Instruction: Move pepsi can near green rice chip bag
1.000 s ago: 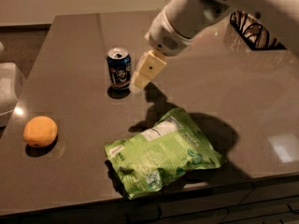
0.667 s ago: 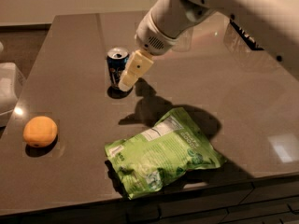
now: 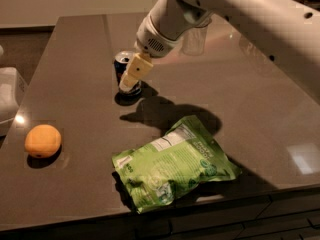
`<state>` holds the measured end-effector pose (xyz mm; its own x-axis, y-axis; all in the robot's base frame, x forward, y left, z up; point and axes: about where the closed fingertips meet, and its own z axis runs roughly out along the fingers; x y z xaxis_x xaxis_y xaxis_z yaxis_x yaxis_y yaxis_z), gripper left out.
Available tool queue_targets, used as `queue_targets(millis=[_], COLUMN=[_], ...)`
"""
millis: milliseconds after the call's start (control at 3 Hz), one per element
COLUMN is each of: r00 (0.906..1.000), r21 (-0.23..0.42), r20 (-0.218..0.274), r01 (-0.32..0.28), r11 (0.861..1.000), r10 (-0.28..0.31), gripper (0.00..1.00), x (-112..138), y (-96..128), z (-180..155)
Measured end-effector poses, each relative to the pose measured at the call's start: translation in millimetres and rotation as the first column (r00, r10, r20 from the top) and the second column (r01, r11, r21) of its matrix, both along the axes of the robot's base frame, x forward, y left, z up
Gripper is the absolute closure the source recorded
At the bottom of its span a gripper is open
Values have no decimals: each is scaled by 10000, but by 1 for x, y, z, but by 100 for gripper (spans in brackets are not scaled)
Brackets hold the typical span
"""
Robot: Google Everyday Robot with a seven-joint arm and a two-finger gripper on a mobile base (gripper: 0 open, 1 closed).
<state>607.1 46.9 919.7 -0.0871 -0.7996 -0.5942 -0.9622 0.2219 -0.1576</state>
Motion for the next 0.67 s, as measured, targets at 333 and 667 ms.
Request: queue_targets(millis=[333,667], r00=[9999,9995], r21=[22,161], r20=[-95,-204], r01=[-67,-228], r11=[10000,9996], r10=[68,231], gripper=[41,64], x=[4,3], y=[5,9], z=[0,2])
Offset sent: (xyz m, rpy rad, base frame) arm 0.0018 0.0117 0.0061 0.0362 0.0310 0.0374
